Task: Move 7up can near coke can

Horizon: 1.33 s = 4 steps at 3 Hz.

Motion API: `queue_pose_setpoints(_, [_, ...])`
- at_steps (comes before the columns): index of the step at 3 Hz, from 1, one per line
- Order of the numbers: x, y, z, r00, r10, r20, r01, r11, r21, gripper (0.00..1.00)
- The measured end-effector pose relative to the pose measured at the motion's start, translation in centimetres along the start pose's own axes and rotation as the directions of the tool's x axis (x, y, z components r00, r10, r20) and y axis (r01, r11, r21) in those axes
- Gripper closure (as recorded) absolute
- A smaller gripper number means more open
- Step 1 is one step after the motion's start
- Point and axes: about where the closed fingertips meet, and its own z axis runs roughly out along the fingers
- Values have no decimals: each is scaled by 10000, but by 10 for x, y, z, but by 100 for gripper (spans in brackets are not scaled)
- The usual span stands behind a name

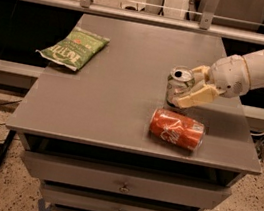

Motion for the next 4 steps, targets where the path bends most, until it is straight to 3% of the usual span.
queue_pose_setpoints(2, [7,10,5,9995,-15,-305,0,9988,-491,12])
queue_pose_setpoints(3, [12,6,0,9991,17,-432,-36,9990,-436,0])
queue_pose_setpoints(4, [18,-3,-13,9984,59,-561,-66,9999,-112,0])
